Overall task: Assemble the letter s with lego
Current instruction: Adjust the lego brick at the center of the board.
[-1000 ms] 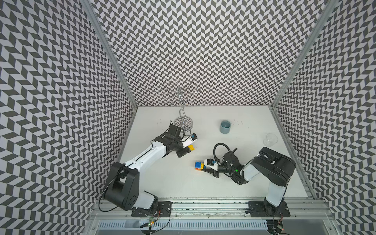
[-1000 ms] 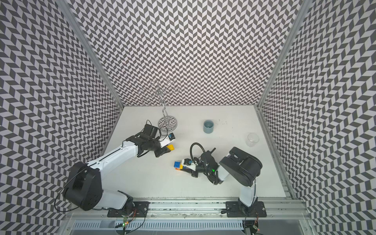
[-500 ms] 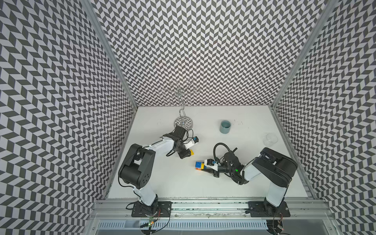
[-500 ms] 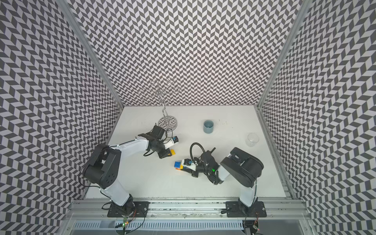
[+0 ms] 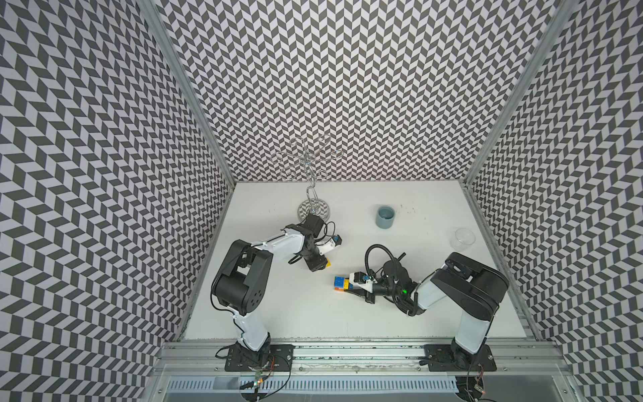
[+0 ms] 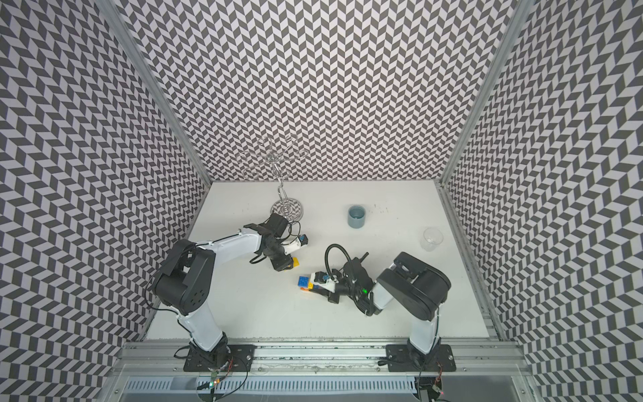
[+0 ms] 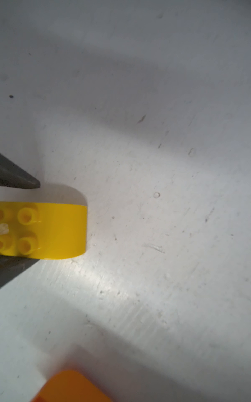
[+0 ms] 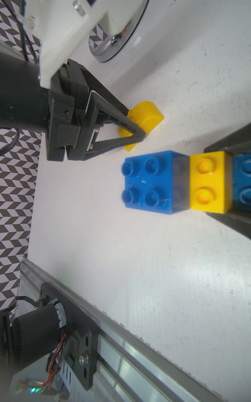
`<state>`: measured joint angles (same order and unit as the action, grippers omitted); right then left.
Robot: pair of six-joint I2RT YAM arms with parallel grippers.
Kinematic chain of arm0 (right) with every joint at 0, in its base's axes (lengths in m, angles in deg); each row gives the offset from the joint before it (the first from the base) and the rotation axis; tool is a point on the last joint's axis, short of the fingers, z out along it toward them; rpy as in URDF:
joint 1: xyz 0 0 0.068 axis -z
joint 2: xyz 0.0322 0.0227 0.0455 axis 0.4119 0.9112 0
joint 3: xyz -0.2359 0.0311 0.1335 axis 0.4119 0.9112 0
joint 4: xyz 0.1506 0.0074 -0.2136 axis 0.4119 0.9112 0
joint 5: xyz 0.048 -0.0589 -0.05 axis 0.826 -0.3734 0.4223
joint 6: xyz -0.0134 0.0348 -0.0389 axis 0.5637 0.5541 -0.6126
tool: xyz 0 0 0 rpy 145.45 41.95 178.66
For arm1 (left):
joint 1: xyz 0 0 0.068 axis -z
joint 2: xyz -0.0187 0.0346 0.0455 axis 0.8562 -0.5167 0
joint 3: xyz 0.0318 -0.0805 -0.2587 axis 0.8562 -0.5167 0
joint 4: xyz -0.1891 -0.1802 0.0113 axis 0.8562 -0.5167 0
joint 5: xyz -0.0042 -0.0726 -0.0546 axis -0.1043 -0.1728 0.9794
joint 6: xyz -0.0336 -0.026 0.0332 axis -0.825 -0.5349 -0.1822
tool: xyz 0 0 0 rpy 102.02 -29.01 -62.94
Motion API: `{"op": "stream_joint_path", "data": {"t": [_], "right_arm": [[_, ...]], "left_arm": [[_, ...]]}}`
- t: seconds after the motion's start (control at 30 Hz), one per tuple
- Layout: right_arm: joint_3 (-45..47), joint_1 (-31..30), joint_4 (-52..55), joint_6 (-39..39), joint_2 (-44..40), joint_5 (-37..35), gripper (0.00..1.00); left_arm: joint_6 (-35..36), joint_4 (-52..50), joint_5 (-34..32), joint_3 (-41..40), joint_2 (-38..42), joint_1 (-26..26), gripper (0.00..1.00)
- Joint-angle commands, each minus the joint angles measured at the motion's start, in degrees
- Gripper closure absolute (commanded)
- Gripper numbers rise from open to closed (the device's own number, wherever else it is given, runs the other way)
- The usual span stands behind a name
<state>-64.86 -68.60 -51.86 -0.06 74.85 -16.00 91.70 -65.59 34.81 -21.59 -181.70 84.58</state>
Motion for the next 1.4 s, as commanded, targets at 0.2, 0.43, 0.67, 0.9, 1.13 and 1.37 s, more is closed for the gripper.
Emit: {"op": "stream_joint_path", "data": {"t": [0.2, 0.43, 0.67, 0.9, 1.13, 1.37], "right_arm": [[0.7, 0.2, 5.4, -1.6, 1.1, -1.4, 0.75], [0.5, 0.2, 5.0, -1.6, 1.5, -1.2, 0.75], [0.4, 0.2, 5.0, -1.5, 1.8, -1.1, 0.75], [0.3, 0.2, 4.9, -1.4, 2.1, -0.6, 0.75], [0.4, 0.2, 5.0, -1.3, 1.9, -0.5, 0.75], [1.3, 0.2, 5.0, -1.8, 0.9, -0.9, 0.75]], "left_arm": [[-0.1, -6.4, -2.8, 3.7, -3.2, 1.4, 0.56], [0.0, -10.3, -4.6, 7.1, -4.5, 2.8, 0.59], [-0.3, -12.3, -5.3, 8.4, -3.7, 3.3, 0.54], [0.0, -12.3, -4.7, 8.6, -2.9, 2.2, 0.59], [0.2, -12.0, -3.8, 8.4, -3.0, 2.2, 0.74], [0.1, -12.2, 2.7, 11.3, -0.2, -0.1, 0.88]]}}
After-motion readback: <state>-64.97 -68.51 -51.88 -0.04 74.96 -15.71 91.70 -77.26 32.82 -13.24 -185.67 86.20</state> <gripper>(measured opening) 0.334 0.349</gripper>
